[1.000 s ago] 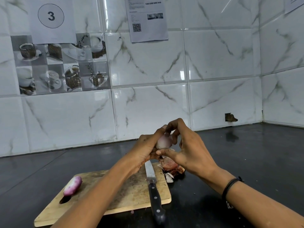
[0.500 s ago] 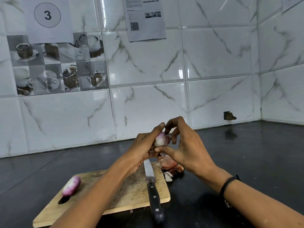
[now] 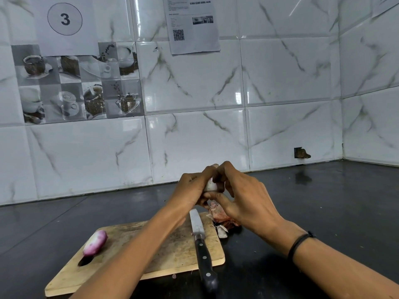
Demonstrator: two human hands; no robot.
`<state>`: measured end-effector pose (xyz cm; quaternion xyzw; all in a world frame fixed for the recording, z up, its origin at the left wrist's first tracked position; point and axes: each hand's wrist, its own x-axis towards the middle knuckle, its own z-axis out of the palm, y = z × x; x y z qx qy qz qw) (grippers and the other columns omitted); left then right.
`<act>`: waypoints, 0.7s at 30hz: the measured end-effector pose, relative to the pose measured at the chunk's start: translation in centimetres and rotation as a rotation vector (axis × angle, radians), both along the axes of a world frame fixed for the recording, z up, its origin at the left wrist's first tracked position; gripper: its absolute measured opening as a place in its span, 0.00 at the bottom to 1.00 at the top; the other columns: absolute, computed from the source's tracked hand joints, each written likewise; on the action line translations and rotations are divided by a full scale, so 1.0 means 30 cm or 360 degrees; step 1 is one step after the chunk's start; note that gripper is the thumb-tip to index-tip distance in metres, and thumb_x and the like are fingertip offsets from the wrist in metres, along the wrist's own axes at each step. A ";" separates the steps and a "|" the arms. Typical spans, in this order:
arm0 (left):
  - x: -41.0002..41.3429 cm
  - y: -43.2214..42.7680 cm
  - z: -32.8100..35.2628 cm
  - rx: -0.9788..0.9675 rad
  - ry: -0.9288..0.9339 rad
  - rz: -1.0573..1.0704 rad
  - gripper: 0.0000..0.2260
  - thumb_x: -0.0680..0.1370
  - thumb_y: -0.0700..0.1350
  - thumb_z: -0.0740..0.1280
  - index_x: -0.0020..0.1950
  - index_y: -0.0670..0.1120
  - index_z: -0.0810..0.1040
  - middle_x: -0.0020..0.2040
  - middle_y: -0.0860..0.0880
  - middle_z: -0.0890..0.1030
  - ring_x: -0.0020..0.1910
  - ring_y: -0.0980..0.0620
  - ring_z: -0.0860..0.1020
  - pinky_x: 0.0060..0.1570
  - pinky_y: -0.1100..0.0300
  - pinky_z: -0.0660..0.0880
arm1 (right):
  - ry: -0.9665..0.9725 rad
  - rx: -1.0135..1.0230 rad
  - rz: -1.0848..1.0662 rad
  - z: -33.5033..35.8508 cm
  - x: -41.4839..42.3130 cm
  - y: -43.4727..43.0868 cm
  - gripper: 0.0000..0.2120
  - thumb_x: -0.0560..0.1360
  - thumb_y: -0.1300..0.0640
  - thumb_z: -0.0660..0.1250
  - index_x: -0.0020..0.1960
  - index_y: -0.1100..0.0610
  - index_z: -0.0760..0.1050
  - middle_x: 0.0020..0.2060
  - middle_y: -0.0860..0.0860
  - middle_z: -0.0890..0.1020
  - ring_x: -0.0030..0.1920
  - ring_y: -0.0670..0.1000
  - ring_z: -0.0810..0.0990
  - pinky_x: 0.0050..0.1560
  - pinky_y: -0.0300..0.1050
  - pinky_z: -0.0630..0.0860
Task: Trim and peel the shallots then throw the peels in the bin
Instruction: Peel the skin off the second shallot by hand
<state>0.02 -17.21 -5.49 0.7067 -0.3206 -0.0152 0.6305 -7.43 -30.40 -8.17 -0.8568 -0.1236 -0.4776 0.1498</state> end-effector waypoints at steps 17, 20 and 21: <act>0.016 0.012 -0.006 0.0001 0.0103 -0.0003 0.24 0.79 0.60 0.65 0.45 0.37 0.84 0.28 0.46 0.76 0.23 0.54 0.71 0.30 0.59 0.74 | 0.0020 0.0196 0.0205 0.016 -0.019 -0.002 0.22 0.73 0.40 0.74 0.60 0.46 0.69 0.45 0.39 0.78 0.44 0.42 0.78 0.39 0.36 0.74; 0.023 0.019 0.002 -0.0068 0.0185 0.0000 0.22 0.77 0.60 0.67 0.34 0.44 0.84 0.29 0.42 0.78 0.22 0.52 0.69 0.31 0.59 0.73 | 0.0013 0.0237 0.0268 0.015 -0.015 -0.014 0.15 0.79 0.52 0.71 0.61 0.48 0.69 0.48 0.33 0.78 0.41 0.36 0.78 0.37 0.33 0.69; 0.027 0.020 0.005 -0.0086 0.0203 0.0014 0.22 0.77 0.60 0.67 0.32 0.46 0.83 0.30 0.41 0.78 0.22 0.52 0.69 0.30 0.59 0.73 | 0.0014 0.0222 0.0256 0.014 -0.011 -0.018 0.15 0.79 0.55 0.70 0.61 0.48 0.68 0.50 0.34 0.79 0.42 0.36 0.78 0.37 0.35 0.70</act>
